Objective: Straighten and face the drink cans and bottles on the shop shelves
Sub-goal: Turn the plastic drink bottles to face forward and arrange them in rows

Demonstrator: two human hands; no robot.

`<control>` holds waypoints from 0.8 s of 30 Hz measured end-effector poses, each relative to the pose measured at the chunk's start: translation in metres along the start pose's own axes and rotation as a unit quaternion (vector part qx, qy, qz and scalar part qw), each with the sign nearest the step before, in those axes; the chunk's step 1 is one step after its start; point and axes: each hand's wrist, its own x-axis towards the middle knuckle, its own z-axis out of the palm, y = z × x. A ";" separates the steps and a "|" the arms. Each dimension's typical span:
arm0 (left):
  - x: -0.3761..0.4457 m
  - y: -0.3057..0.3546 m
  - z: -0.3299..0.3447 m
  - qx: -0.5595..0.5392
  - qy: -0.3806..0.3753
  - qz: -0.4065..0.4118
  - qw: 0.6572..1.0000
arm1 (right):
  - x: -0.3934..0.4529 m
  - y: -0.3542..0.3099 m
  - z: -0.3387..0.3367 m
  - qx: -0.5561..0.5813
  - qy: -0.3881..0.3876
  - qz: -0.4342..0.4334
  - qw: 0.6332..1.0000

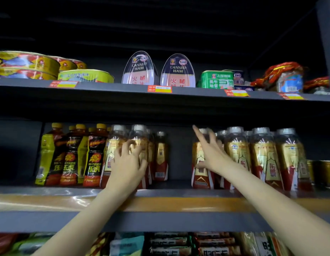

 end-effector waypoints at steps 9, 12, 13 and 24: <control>-0.002 0.002 -0.005 -0.032 -0.004 -0.013 0.999 | 0.010 0.012 0.005 -0.136 -0.012 0.005 0.991; -0.003 0.003 -0.005 -0.009 -0.005 -0.010 1.000 | 0.006 0.012 0.011 -0.172 -0.006 -0.016 0.985; -0.003 0.002 -0.005 -0.004 -0.008 -0.010 1.000 | 0.006 0.012 0.011 -0.176 0.003 -0.022 0.984; -0.002 -0.002 -0.003 -0.027 -0.001 -0.023 0.999 | 0.084 -0.050 0.027 0.100 -0.078 -0.069 0.989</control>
